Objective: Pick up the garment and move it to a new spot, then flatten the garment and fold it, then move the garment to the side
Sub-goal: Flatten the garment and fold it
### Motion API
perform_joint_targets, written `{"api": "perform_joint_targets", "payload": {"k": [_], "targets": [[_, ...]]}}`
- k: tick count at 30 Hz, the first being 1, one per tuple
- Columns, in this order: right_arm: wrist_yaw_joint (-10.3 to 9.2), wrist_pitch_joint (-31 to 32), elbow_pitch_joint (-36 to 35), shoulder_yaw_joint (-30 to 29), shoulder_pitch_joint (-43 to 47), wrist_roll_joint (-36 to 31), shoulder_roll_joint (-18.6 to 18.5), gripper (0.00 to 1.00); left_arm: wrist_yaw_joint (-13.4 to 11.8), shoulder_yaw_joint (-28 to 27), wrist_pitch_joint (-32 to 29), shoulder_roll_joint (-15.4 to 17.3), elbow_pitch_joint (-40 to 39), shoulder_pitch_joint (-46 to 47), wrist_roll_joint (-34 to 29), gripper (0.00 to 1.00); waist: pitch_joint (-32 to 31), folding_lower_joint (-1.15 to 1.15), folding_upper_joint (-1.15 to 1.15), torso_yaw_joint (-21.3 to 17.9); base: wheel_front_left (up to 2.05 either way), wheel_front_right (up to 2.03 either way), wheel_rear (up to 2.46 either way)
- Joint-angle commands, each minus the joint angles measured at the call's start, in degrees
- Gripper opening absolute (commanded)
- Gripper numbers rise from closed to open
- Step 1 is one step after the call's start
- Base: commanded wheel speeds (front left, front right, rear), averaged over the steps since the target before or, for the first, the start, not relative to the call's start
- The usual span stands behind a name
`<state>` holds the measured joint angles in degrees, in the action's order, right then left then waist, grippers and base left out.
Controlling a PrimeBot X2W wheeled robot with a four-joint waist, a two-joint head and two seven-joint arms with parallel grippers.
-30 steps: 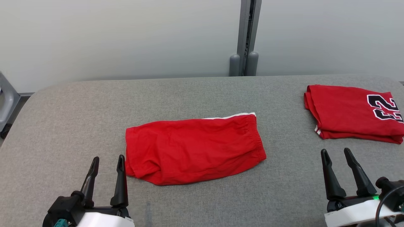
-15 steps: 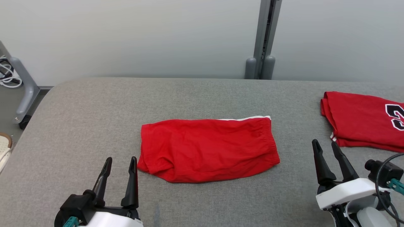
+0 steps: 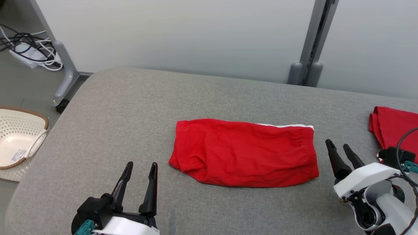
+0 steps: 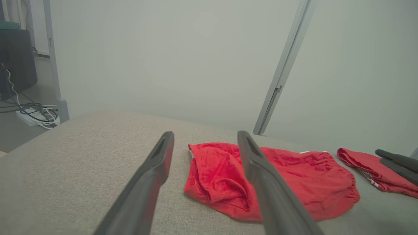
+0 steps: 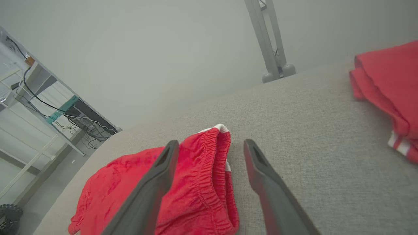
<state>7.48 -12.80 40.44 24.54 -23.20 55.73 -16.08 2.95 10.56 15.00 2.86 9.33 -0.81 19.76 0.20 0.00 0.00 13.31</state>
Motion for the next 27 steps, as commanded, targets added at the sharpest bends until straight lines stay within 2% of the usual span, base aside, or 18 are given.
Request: {"api": "perform_joint_targets", "payload": {"k": [1, 11, 21, 27], "targets": [[0.05, 0.7, 0.9, 0.5, -1.0, 0.7, -0.5, 1.0, 0.0, 0.2, 0.2, 0.1, 0.1, 0.6, 0.2, 1.0, 0.4, 0.0, 0.0, 0.9, 0.0, 0.0, 0.0], [0.05, 15.3, 12.3, 3.7, -8.8, 10.7, -0.9, 1.0, -0.4, 1.2, 0.2, 0.2, 0.4, 1.7, 1.1, 1.0, 2.0, 0.0, 0.0, 4.0, 0.0, 0.0, 0.0], [0.04, 31.7, 23.3, 5.5, -13.9, 14.9, -1.2, 1.0, -0.6, 2.7, 0.2, 0.2, 0.9, 2.8, 1.9, 1.0, 3.5, 0.0, 0.0, 6.8, 0.0, 0.0, 0.0], [0.03, 34.8, 25.5, 5.3, -15.1, 16.4, 0.4, 1.0, -1.0, 2.7, 0.2, 0.2, 0.8, 3.1, 2.0, 1.0, 4.3, 0.0, 0.0, 7.8, 0.0, 0.0, 0.0]]}}
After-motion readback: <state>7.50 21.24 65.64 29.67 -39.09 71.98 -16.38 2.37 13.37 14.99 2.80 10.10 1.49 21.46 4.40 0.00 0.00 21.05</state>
